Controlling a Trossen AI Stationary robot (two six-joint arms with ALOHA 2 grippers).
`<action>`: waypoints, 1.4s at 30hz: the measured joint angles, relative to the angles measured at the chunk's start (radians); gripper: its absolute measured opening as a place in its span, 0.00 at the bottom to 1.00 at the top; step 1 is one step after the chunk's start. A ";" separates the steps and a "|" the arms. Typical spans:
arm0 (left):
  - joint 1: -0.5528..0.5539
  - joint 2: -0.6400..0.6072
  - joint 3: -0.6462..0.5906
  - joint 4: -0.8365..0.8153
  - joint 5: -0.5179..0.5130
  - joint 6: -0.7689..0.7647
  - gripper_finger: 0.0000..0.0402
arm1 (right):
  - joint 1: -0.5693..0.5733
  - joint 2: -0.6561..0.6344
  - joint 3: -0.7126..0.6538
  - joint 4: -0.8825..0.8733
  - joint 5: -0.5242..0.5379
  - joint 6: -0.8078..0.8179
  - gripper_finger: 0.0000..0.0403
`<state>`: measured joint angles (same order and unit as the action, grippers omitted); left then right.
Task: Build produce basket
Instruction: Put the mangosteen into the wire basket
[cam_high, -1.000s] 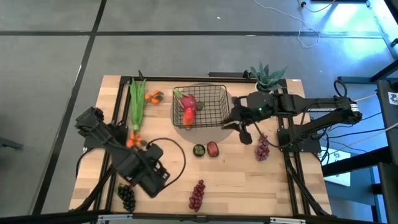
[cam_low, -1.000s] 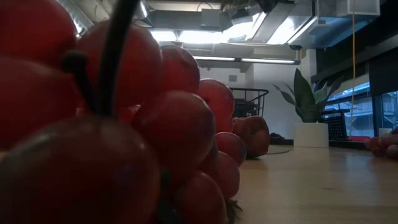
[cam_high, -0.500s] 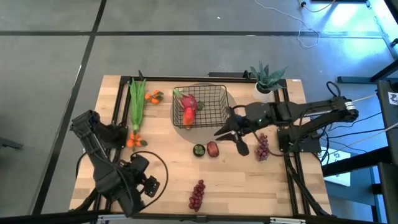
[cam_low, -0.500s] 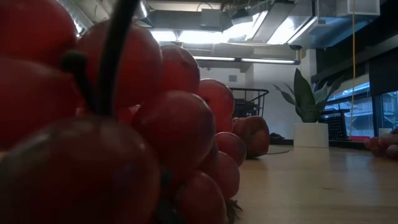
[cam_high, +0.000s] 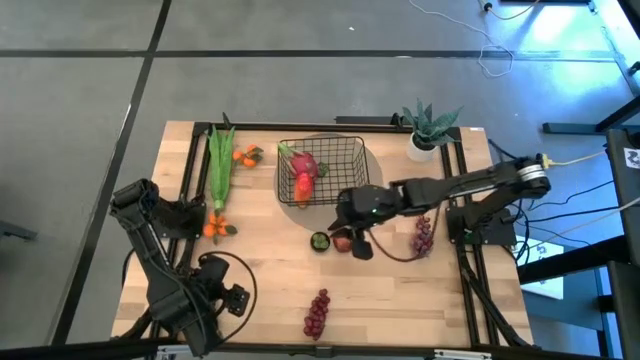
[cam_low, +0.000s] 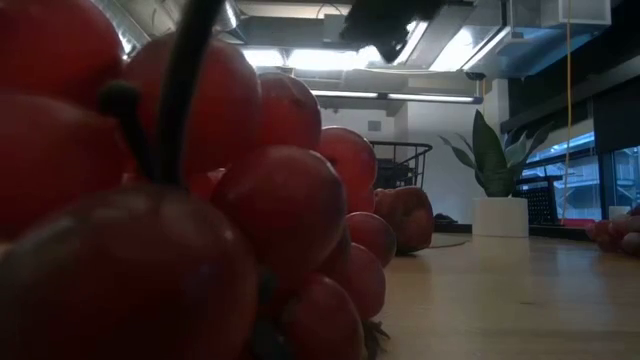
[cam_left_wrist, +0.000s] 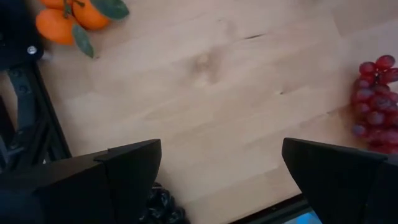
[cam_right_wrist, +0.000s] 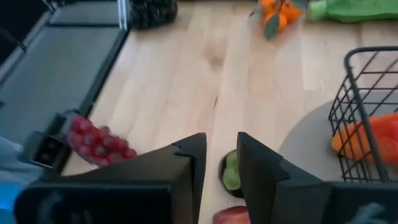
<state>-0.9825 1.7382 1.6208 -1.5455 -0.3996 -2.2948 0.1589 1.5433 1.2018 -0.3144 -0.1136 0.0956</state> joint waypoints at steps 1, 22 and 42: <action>0.000 0.000 -0.002 0.002 0.000 0.000 0.80 | 0.000 0.017 0.000 0.003 -0.005 -0.020 0.20; 0.000 0.000 -0.003 0.013 0.000 0.000 0.80 | 0.001 0.284 0.000 0.109 0.025 -0.104 0.20; 0.000 0.000 -0.003 0.018 0.000 0.001 0.80 | 0.001 0.331 0.000 0.103 0.104 -0.052 0.20</action>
<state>-0.9825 1.7382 1.6176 -1.5272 -0.3992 -2.2934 0.1596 1.8740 1.2022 -0.2111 -0.0093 0.0441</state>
